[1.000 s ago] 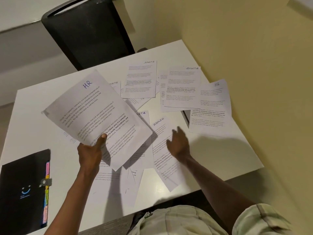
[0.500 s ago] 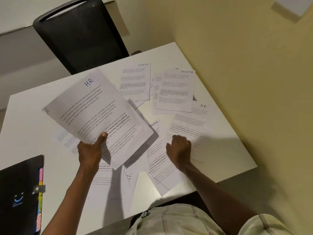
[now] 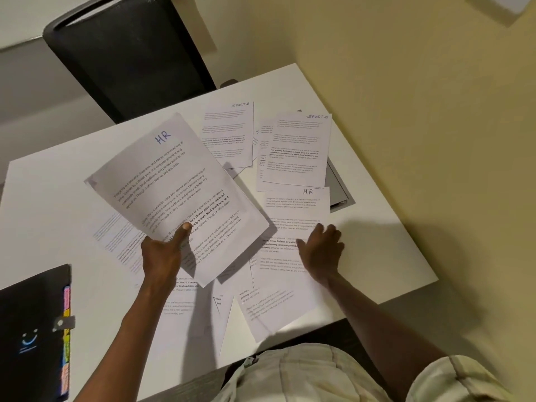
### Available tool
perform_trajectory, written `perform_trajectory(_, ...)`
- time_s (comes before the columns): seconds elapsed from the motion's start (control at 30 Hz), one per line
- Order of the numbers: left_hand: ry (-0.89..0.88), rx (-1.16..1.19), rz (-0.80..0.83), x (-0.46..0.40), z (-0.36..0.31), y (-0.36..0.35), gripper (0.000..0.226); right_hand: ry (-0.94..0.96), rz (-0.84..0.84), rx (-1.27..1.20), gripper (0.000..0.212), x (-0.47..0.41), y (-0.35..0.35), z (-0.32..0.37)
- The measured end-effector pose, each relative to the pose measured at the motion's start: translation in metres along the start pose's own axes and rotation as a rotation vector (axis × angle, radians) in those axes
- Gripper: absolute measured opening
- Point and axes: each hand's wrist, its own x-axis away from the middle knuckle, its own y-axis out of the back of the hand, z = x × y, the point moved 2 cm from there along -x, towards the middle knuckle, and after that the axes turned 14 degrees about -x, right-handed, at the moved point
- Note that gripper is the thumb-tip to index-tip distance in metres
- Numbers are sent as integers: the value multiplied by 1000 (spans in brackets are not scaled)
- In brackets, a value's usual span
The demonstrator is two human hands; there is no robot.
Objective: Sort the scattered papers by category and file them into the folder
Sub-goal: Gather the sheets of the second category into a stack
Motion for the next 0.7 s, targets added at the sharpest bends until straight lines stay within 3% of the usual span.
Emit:
perform_trajectory(0.07, 3, 1, -2, -2, 1, 1, 49, -231, 76, -22, 90, -10, 5, -3)
perform_trajectory(0.13, -5, 7, -3, -3, 3, 2, 48, -317, 85, -42, 98, -18, 9, -4)
perform_trajectory(0.3, 6, -3, -15, -5, 6, 6, 55, -445, 99, -182, 83, -32, 12, -8)
perform_trajectory(0.37, 4, -2, -8, -5, 7, 6, 56, -456, 86, -264, 67, -35, 16, -15)
perform_trajectory(0.47, -4, -25, -14, -4, 5, 8, 54, -393, 18, -336, 28, -33, 30, -23)
perform_trajectory(0.7, 9, -65, -25, -12, 3, 14, 35, -140, -188, -329, 16, -31, 85, -35)
